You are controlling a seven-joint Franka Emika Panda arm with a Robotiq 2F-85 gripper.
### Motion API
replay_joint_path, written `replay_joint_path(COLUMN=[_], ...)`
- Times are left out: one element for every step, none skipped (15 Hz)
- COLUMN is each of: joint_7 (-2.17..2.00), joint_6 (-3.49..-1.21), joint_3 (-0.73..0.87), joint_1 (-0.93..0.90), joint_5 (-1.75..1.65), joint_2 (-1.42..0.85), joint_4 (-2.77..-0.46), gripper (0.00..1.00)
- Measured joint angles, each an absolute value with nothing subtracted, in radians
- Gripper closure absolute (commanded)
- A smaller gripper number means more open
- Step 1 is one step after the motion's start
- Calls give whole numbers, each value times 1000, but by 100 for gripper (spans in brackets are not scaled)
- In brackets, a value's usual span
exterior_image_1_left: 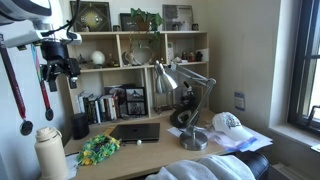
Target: Adjust the lamp upwards
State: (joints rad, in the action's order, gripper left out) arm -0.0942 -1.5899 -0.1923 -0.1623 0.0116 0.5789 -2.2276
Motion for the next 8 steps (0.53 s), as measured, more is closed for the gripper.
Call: replay_joint_path(joint_7=[-82, -66, -47, -24, 1, 29, 58, 84], joint_6=[-1617, -1644, -1673, -1703, -1735, -1772, -1808, -1843], joint_3=[-164, -134, -103, -71, -39, -5, 26, 57], joint_1=[-150, -135, -117, -100, -83, -66, -51, -39], joint_5=[-1, -14, -29, -40, -44, -46, -47, -46], joint_2=[573, 565, 555, 542, 525, 503, 476, 443], joint_4=[-2218, -2205, -2185, -2162, -2136, -2105, -2073, -2038], gripper=[0, 0, 0, 0, 0, 0, 0, 0])
